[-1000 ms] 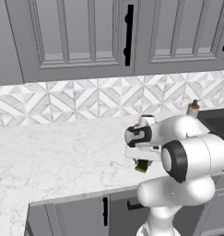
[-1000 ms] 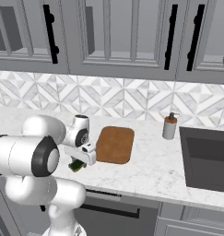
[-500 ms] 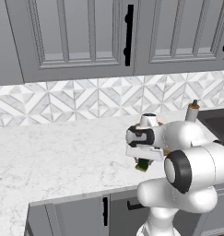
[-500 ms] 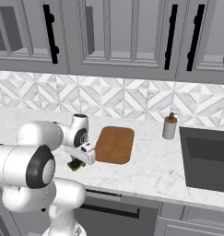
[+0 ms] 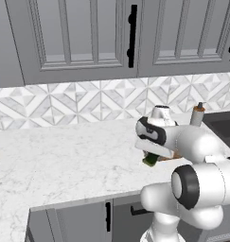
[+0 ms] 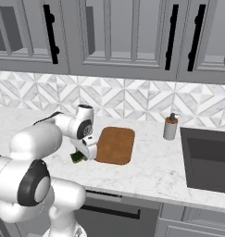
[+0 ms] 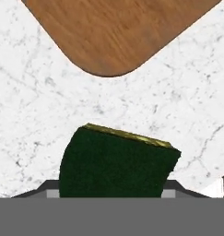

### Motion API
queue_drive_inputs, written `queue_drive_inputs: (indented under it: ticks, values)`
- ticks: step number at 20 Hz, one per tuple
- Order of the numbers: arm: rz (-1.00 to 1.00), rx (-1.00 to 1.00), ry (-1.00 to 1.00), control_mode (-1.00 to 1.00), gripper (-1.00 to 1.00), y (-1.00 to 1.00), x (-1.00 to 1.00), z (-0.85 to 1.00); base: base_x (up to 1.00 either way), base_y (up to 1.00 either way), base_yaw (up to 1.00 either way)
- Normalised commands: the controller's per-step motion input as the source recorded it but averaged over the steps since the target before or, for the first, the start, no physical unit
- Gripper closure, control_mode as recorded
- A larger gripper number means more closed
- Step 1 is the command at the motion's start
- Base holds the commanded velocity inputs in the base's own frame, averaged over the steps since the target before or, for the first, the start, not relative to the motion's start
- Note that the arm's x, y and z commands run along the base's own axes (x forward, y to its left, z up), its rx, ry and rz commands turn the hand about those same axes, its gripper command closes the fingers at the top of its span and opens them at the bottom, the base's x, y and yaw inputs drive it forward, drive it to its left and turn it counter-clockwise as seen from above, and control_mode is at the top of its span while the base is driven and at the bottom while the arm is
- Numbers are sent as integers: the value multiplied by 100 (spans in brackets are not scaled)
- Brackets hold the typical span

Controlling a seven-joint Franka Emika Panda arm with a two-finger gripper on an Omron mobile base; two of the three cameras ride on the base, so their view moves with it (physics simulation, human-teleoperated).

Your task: Pick up the sponge from the counter and clean the cutting board by briefly scrubbing or pressing down on the cutting board. Once finished, release the sponge.

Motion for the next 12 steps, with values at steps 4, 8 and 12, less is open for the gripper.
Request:
queue_drive_inputs:
  ticks: [4, 8, 12]
  values:
    - [-29, 0, 0, -100, 100, -36, 32, 0, 0, 0, 0]
    - [-27, 0, 4, -100, 100, -41, 50, 0, 0, 0, 0]
    - [-23, 0, 1, -100, 100, -46, 50, -3, 0, 0, 0]
